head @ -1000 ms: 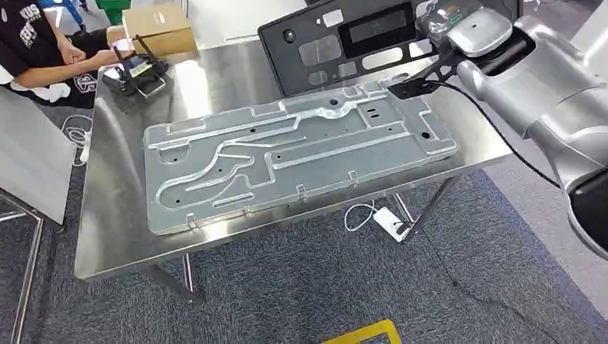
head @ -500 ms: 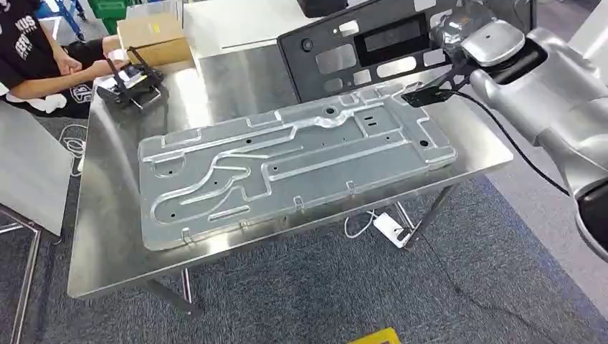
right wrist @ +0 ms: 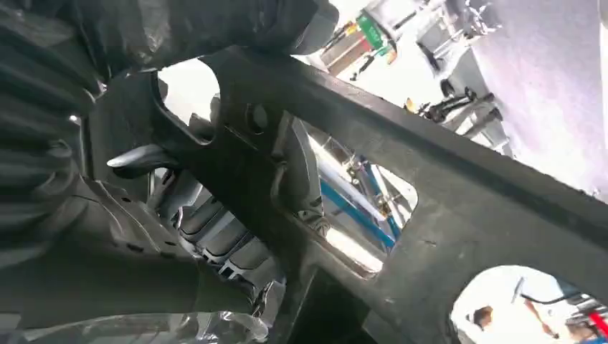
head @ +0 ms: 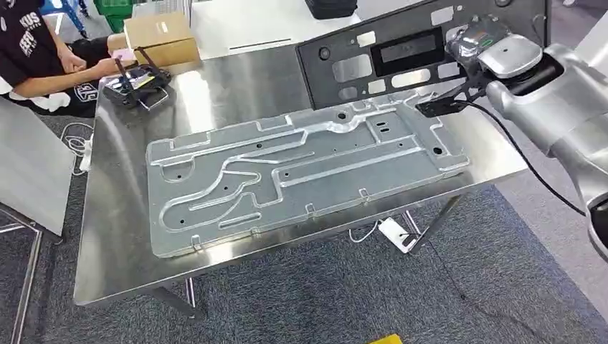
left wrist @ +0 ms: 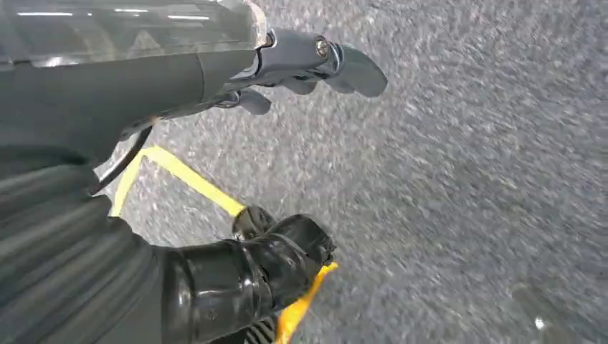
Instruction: Take the parts from the cabinet and place them on the table.
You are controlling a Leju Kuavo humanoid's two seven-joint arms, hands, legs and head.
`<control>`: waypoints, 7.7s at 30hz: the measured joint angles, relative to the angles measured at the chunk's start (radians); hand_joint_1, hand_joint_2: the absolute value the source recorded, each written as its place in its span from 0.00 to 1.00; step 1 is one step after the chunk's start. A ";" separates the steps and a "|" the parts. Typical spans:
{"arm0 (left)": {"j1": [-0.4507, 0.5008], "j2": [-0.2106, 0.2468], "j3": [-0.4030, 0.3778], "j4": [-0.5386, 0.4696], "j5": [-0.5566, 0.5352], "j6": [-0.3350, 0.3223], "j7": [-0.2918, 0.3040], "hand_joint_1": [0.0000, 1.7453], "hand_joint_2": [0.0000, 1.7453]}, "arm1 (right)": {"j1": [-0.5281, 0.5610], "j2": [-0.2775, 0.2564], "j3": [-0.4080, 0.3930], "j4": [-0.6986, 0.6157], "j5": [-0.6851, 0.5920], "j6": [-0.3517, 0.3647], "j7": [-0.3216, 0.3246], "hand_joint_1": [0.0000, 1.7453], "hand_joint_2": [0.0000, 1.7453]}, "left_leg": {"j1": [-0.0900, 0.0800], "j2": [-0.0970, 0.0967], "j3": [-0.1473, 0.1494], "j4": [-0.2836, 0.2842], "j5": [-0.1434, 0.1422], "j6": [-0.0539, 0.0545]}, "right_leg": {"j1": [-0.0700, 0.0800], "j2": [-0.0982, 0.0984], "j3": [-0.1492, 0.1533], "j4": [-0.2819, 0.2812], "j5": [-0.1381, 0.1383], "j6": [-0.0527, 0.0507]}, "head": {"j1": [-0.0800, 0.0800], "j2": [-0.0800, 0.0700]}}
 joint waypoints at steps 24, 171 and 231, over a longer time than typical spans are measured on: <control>-0.008 -0.001 0.066 0.000 0.054 -0.025 -0.049 0.00 1.00 | 0.071 -0.094 -0.040 -0.031 -0.032 -0.016 -0.014 1.00 1.00 | 0.007 0.007 -0.001 -0.036 0.035 0.014 | -0.011 -0.001 -0.032 0.126 -0.100 0.018 | 0.001 0.000; -0.014 -0.001 0.096 -0.002 0.022 -0.055 -0.099 0.00 0.00 | 0.072 0.130 -0.121 0.006 0.095 0.011 0.007 0.00 0.00 | 0.009 0.004 0.071 -0.016 -0.056 -0.026 | -0.001 -0.016 -0.045 -0.014 0.075 -0.014 | 0.001 0.000; -0.017 0.010 0.101 -0.004 0.001 -0.055 -0.082 0.00 0.00 | 0.014 -0.010 -0.053 -0.040 -0.043 0.048 0.007 0.00 0.00 | -0.002 0.013 0.104 -0.022 -0.067 0.010 | 0.010 -0.007 -0.043 -0.005 0.054 -0.030 | 0.002 0.000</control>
